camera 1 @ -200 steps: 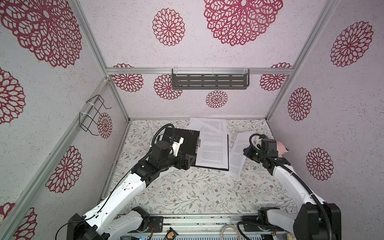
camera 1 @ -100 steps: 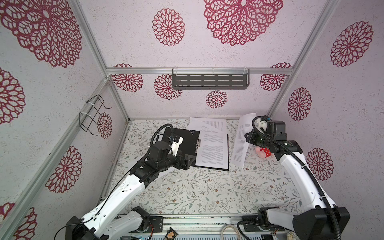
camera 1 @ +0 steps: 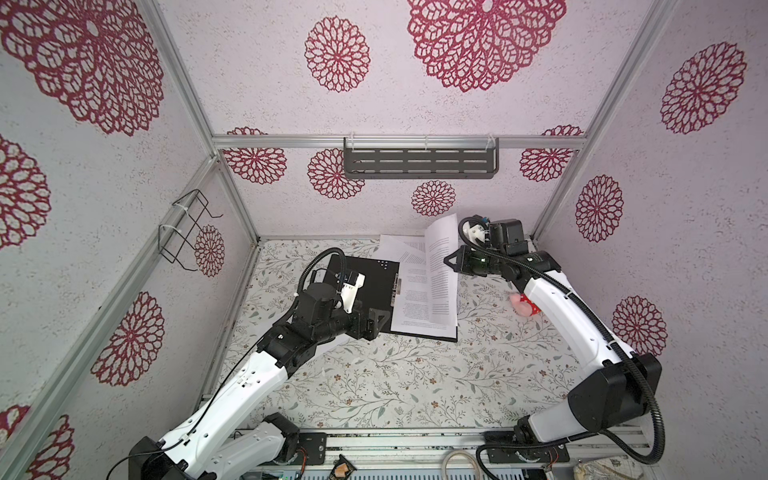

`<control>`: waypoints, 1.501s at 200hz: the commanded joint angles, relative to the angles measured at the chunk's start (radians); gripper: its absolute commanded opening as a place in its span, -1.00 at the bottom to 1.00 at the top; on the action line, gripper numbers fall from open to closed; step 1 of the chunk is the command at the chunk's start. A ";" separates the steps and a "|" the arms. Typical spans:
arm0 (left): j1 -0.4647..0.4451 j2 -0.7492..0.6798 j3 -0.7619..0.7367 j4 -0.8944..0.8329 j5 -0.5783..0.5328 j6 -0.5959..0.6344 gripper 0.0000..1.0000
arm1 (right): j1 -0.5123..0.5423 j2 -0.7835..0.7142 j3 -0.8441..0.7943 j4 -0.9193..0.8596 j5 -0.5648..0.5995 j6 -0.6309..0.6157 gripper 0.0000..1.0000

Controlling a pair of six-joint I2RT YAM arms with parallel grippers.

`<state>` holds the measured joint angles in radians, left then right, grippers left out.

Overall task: Put the files into the folder
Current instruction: 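Lift the second sheet upright with right gripper, then carry the held sheet over the open black folder with right gripper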

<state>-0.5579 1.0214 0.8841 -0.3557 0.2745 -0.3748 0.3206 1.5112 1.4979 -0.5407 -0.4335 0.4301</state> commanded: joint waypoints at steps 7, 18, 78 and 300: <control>0.004 -0.018 -0.004 0.013 -0.012 0.019 0.97 | -0.005 0.026 0.044 0.018 -0.031 -0.007 -1.00; 0.004 -0.021 -0.005 0.013 -0.012 0.019 0.97 | -0.017 0.056 0.040 0.010 -0.011 -0.032 -1.00; 0.004 -0.021 -0.004 0.008 -0.019 0.020 0.97 | -0.109 0.309 0.010 0.040 0.157 -0.122 -1.00; 0.005 0.014 -0.002 0.015 0.029 0.010 0.97 | -0.078 0.548 0.114 0.052 0.139 -0.188 -1.00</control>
<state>-0.5579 1.0328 0.8841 -0.3573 0.2874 -0.3748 0.2367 2.0525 1.5780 -0.4702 -0.2745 0.2703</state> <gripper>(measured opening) 0.986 0.049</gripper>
